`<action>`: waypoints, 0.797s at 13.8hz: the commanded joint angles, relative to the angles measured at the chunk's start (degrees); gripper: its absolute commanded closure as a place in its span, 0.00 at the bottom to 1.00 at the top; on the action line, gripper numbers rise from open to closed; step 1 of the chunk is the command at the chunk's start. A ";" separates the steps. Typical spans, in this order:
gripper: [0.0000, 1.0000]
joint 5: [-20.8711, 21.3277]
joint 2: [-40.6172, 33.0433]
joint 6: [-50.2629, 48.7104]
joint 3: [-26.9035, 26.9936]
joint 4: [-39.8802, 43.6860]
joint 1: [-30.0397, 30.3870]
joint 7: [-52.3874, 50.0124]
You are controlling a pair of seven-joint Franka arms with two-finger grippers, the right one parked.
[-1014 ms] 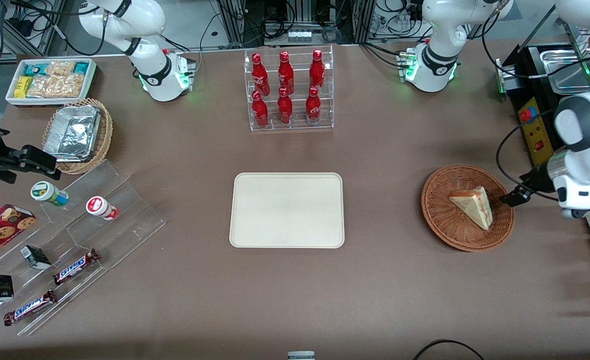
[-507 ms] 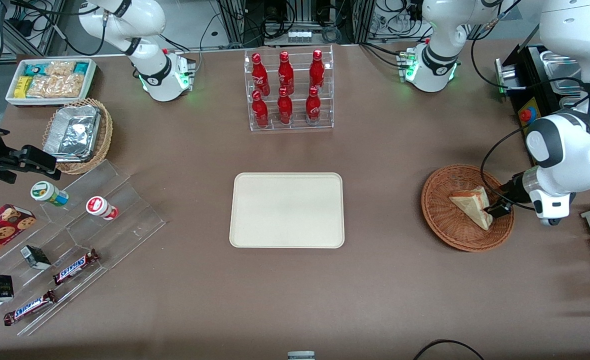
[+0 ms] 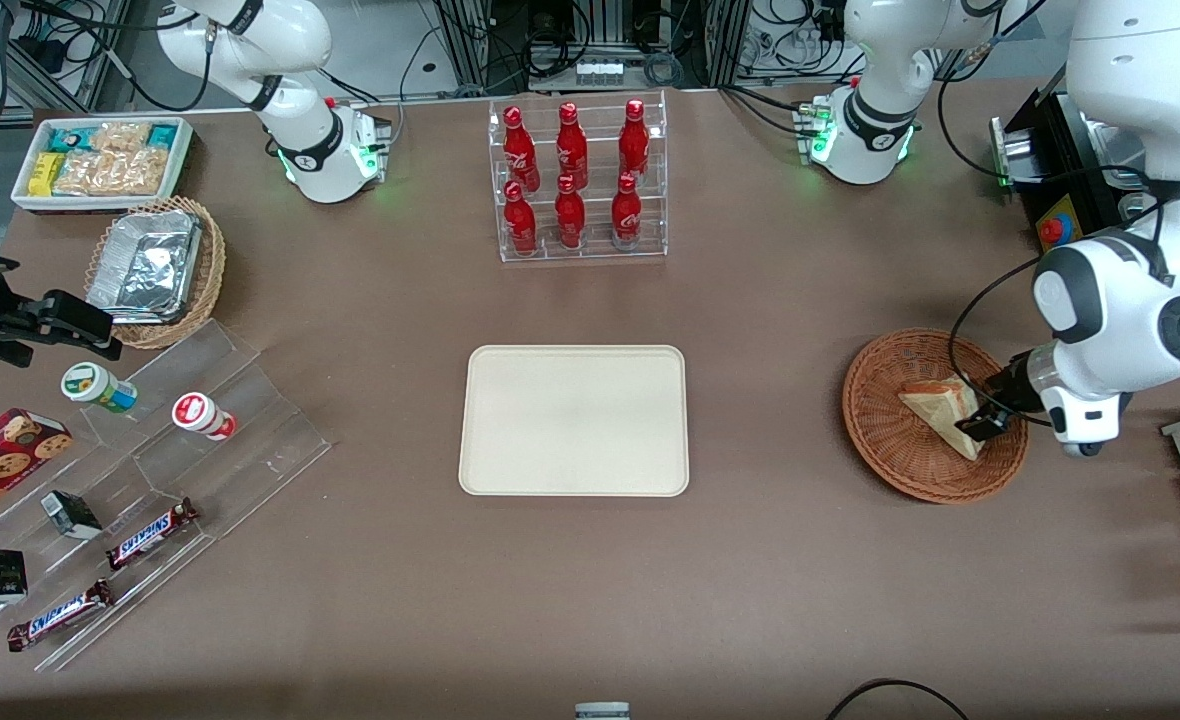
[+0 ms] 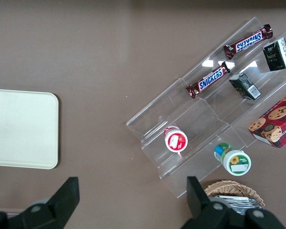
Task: Place sandwich from basket to tray
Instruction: 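Close the left gripper on the sandwich and lift it from the basket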
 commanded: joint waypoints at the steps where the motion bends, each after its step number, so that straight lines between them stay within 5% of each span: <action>1: 0.00 -0.96 1.74 2.94 0.30 -1.17 -1.98 -1.16; 5: 0.04 -0.70 1.92 4.70 0.30 -3.11 -2.69 -0.72; 7: 0.29 0.17 1.74 4.27 0.30 -3.29 -2.69 0.59; 11: 0.53 0.27 0.52 -0.29 0.47 -2.76 -1.90 8.67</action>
